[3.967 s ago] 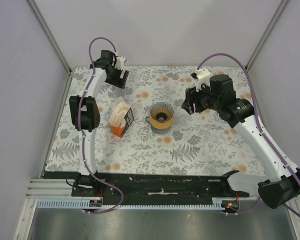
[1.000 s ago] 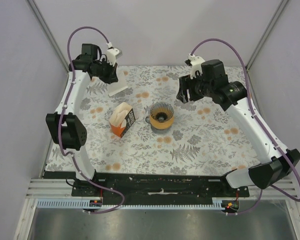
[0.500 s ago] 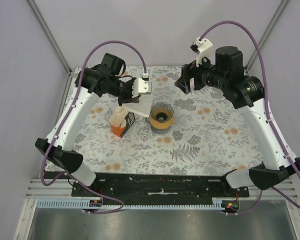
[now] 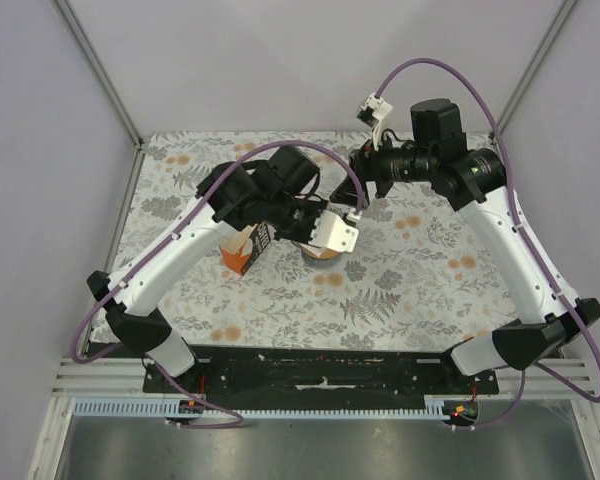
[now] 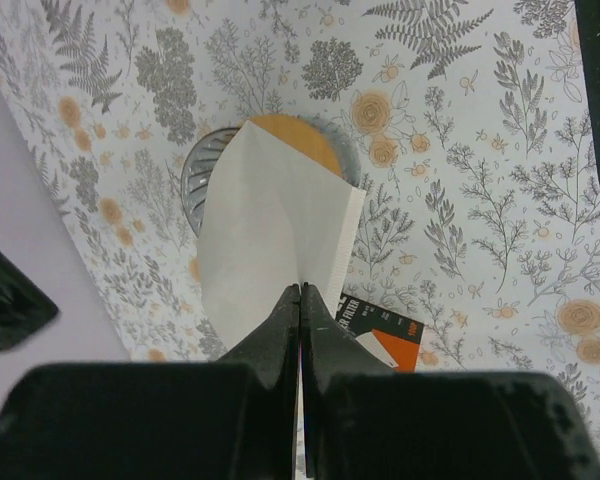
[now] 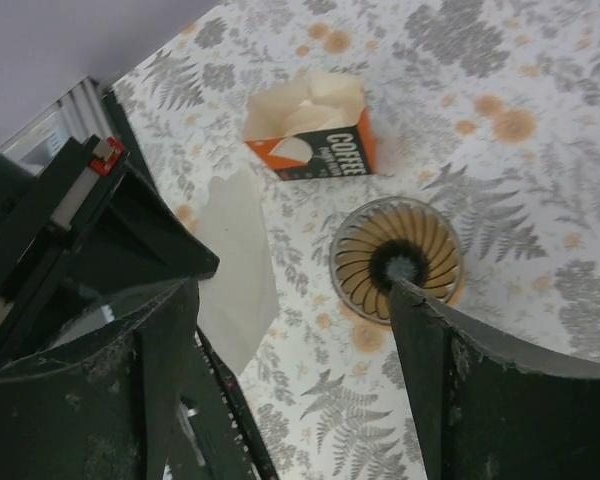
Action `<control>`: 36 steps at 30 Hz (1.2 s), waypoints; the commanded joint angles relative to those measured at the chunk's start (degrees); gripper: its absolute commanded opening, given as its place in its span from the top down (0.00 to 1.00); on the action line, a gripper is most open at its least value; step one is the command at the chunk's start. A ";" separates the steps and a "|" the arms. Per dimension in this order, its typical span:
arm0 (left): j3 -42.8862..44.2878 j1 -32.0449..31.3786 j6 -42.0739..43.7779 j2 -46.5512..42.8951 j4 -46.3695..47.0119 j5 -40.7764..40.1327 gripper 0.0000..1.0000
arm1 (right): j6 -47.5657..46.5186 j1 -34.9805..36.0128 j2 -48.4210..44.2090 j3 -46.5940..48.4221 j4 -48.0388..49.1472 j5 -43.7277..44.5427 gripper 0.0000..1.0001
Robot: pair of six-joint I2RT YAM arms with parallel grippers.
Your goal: Place the coffee filter in the dripper
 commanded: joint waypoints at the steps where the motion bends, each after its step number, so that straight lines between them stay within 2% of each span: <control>1: -0.24 -8.17 3.84 -0.68 -7.48 -9.26 0.98 | 2.37 0.39 -1.76 -5.79 3.58 -11.53 0.18; 5: -2.70 -12.48 7.88 -2.00 -3.35 -14.36 0.98 | 5.79 0.65 -5.62 -13.97 9.38 -14.52 0.20; 12: -1.56 -13.99 9.38 -0.07 -3.60 -16.92 0.98 | 7.38 2.06 -7.39 -21.71 13.08 -15.31 0.27; 21: -4.19 -14.16 10.79 -1.56 -1.85 -15.86 0.98 | 7.82 2.85 -4.93 -22.25 14.67 -8.91 0.36; 27: -5.87 -14.25 10.97 -3.06 -0.88 -15.69 0.98 | 8.35 2.76 -2.56 -22.25 15.37 -7.76 0.47; 36: -6.74 -14.25 11.41 -3.41 0.70 -16.48 0.98 | 8.44 2.94 -2.64 -23.74 16.34 -11.00 0.47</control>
